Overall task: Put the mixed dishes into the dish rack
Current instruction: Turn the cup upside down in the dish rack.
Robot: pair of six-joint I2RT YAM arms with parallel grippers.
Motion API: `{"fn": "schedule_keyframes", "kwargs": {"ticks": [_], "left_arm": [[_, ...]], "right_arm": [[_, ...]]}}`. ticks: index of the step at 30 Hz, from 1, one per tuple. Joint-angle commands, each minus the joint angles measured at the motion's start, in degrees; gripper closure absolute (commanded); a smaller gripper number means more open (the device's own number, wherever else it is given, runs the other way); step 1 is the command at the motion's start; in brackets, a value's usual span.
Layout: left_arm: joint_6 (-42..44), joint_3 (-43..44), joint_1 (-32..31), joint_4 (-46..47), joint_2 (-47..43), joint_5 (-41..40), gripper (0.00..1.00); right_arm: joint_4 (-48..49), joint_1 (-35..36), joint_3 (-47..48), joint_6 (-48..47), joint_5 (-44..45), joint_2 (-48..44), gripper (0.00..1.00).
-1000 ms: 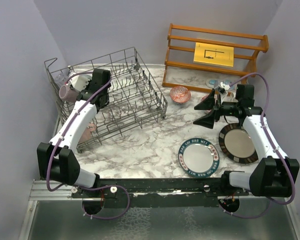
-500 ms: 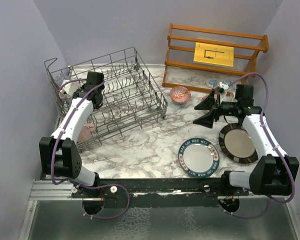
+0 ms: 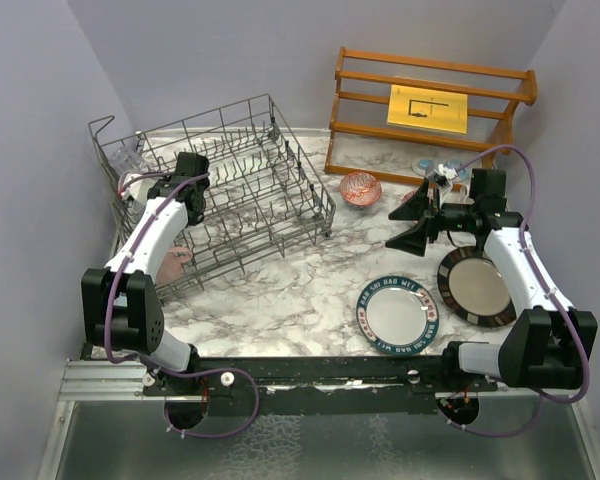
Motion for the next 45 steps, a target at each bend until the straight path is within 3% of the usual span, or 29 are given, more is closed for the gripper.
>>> {"fn": "schedule_keyframes", "kwargs": {"ticks": [1,15,26,45], "left_arm": [[-10.87,-0.22,1.05,-5.58,-1.00,-10.91,1.00],[-9.74,-0.25,4.65,-2.89,2.87,-8.15,1.00],[-10.96,0.54,4.79,-4.23,4.16,-7.51,0.61],[-9.64,3.34,4.79,-10.31,-0.45,-2.92,0.30]], "right_arm": [[0.55,0.15,0.02,-0.83,0.87,0.09,0.02],[0.23,0.15,0.17,-1.17,0.97,0.09,0.02],[0.12,0.15,0.35,-1.42,1.14,0.07,0.02],[-1.09,0.15,0.70,-2.90,0.67,0.27,0.02]]}}
